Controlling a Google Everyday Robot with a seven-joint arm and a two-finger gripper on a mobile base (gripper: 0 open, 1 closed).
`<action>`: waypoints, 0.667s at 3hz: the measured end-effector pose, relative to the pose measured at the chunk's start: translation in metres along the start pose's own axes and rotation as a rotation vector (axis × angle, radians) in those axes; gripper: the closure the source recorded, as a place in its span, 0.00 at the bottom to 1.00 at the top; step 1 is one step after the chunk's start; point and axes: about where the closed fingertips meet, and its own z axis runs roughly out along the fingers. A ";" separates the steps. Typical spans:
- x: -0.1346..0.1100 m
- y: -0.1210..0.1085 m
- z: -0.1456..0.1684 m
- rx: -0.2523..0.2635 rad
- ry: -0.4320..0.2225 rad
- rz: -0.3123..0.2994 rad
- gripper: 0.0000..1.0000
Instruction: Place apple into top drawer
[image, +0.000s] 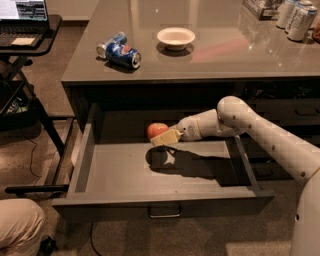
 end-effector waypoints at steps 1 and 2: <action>0.000 0.000 0.000 0.000 0.000 0.000 0.11; 0.000 0.000 0.000 0.000 0.000 0.000 0.00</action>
Offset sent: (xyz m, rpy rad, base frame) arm 0.0000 0.0000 0.0000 0.0000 0.0000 0.0000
